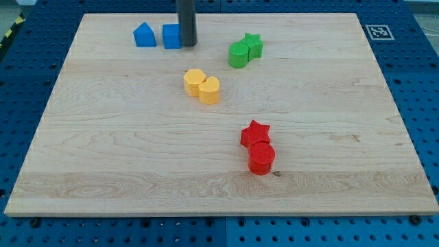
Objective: Place the blue cube above the blue triangle
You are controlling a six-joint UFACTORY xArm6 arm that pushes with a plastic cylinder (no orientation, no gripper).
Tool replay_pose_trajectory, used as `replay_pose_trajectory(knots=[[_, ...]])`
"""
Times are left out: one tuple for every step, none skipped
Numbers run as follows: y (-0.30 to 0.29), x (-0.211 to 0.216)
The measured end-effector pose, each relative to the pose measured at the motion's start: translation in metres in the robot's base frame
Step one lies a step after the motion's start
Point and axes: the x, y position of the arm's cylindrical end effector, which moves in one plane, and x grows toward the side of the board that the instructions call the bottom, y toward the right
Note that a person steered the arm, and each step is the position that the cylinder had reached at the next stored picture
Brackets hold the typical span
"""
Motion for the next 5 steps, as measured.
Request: replay_pose_trajectory(knots=[[-0.027,-0.029],[-0.053,-0.060],[-0.044,-0.055],[0.001,-0.014],[0.041,0.035]])
